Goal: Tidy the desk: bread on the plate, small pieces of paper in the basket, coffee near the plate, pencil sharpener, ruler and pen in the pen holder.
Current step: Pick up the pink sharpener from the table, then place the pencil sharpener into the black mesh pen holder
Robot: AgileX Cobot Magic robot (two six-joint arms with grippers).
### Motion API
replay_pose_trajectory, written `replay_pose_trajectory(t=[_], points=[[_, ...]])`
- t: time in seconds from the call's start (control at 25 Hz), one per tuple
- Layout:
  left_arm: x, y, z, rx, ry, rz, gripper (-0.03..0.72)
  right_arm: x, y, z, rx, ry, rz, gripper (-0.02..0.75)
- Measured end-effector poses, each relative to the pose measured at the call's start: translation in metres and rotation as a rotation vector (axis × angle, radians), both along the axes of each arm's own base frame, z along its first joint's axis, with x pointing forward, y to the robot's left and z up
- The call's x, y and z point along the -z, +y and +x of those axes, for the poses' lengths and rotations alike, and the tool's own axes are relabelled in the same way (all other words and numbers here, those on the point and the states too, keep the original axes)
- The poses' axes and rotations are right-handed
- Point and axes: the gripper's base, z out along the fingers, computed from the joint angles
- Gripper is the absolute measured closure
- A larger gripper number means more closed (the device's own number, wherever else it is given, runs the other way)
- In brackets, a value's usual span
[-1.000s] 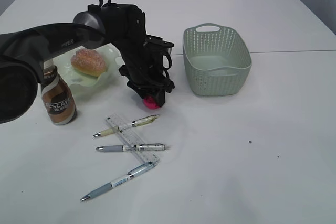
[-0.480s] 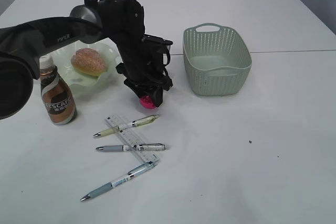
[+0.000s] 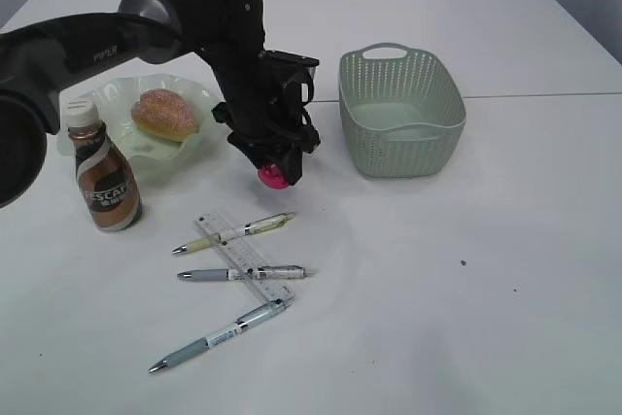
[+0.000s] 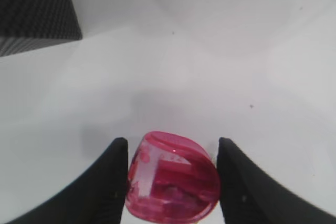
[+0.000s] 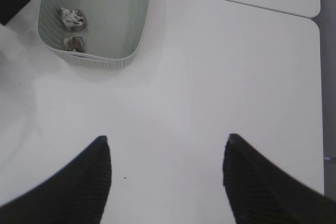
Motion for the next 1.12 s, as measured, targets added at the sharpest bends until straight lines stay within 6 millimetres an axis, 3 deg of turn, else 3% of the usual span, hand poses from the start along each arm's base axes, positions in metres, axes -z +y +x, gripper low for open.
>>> replay_pose_trajectory(t=[0.8, 1.12], points=[[-0.080, 0.007, -0.009, -0.028, -0.121, -0.046, 0.323, 0.000, 0.000, 0.000, 0.001, -0.001, -0.002, 0.246], [-0.092, 0.007, 0.000, -0.041, -0.253, -0.072, 0.323, 0.000, 0.000, 0.000, 0.001, -0.001, -0.002, 0.246]])
